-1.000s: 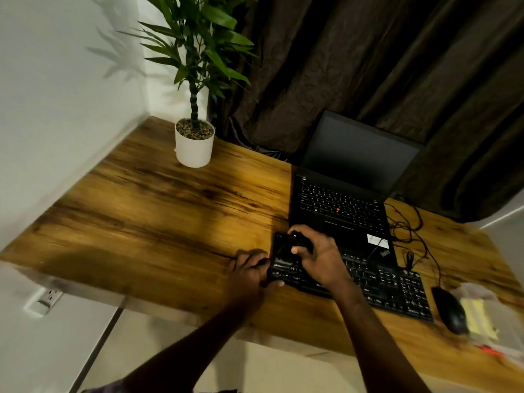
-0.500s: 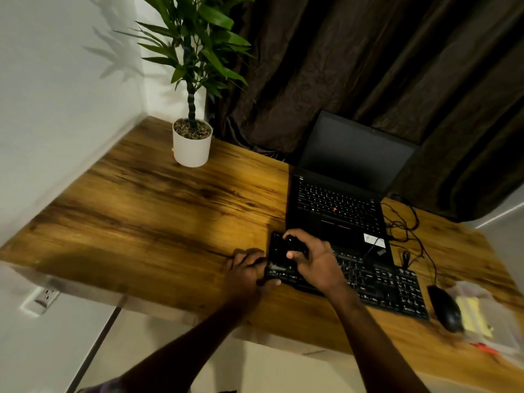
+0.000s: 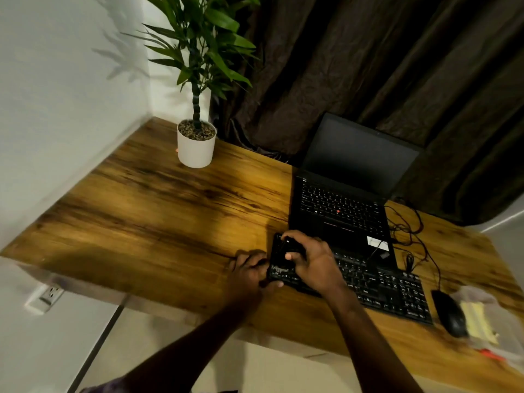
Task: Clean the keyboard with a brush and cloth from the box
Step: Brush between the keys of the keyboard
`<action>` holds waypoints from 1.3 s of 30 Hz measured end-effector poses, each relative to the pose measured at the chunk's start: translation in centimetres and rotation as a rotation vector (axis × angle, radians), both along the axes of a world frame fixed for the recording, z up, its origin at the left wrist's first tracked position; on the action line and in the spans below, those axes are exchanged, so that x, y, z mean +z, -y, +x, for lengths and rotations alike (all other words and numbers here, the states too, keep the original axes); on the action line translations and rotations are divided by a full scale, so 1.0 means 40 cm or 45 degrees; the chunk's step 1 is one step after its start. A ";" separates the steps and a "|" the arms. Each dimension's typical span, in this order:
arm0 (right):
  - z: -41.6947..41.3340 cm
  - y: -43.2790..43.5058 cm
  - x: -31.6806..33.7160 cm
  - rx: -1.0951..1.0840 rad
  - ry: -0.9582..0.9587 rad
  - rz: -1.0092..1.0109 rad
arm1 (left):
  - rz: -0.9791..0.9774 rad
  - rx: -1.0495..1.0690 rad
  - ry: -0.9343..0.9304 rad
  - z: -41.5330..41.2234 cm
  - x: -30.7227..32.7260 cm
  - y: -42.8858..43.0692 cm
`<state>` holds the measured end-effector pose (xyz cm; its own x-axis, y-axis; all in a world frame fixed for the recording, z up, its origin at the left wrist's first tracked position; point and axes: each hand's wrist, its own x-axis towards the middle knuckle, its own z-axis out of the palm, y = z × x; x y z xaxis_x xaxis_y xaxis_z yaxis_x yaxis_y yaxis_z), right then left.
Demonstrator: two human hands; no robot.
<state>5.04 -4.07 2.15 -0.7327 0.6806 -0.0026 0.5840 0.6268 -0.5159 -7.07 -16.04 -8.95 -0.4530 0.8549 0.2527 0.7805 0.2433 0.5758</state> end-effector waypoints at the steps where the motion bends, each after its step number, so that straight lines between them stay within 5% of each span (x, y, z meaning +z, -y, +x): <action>1: 0.015 -0.009 0.002 -0.015 0.009 0.016 | -0.006 -0.003 0.017 0.001 0.004 0.002; 39: 0.138 -0.078 0.013 -0.088 -0.077 0.057 | -0.036 0.004 0.074 0.002 0.011 0.001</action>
<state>10.57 -0.96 2.68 -0.6818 0.7280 0.0718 0.5954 0.6093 -0.5237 -6.98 -16.07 -8.52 -0.4686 0.8601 0.2015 0.7453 0.2624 0.6129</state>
